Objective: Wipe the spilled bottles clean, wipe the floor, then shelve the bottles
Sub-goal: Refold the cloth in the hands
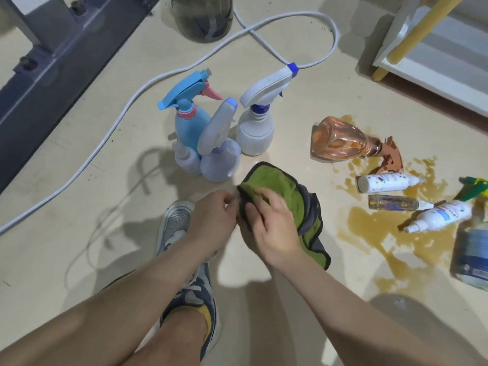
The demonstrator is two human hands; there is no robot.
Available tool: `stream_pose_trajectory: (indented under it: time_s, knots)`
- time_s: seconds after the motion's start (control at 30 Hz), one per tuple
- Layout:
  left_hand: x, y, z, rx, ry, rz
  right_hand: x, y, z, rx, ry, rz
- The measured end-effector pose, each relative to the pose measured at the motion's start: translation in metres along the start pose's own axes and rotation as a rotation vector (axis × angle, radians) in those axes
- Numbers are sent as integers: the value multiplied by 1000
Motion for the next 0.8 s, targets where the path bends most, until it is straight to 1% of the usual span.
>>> stream_pose_trajectory:
  time_s: [0.07,0.13,0.2,0.23,0.27,0.3,0.33,0.37,0.4,0.43,0.47,0.53,0.6,0.63,0.7,0.77,0.8]
  knots:
    - [-3,-4,-1,-39,20,3,3,26,6,-42,-7,35]
    - [-7,-6,-2,-51,20,51,6,40,1,-170,-23,21]
    - [-11,-5,-3,-39,5,134,4,47,-7,-306,43,1]
    - [-13,-2,-3,-30,-12,188,5,50,-14,-348,88,15]
    - [-14,4,-3,-13,-24,267,7,56,-21,-359,126,70]
    - [-16,13,-2,17,-28,371,11,62,-27,-330,144,155]
    - [-19,24,-1,70,-34,481,15,68,-31,-240,156,247]
    - [-22,34,0,119,-35,581,20,67,-32,-86,167,299]
    - [-23,41,0,152,-33,654,24,62,-27,108,158,308]
    - [-23,44,0,167,-48,693,28,50,-22,256,124,278]
    - [-23,45,-2,175,-72,694,30,35,-14,314,62,219]
    - [-23,41,-9,187,-107,645,27,9,13,342,-170,108]
    - [-24,31,-19,239,-88,602,25,-4,32,384,-324,27]
    - [-25,27,-21,275,-90,597,28,-6,37,320,-353,-12]
    - [-31,20,-21,314,-119,579,33,-10,51,29,-373,-159]
    - [-36,16,-26,227,-108,507,38,0,54,-172,-331,-177]
    - [-37,16,-34,144,-75,448,38,11,51,-220,-272,-137]
Point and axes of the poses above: each hand's wrist, its own x-axis towards the middle knuckle, its own z-axis out of the palm, y = z × x, the point moved 9 cm from there along x, towards the middle knuckle, and after that the axes turned 9 degrees about -x, right-handed, at the moved point
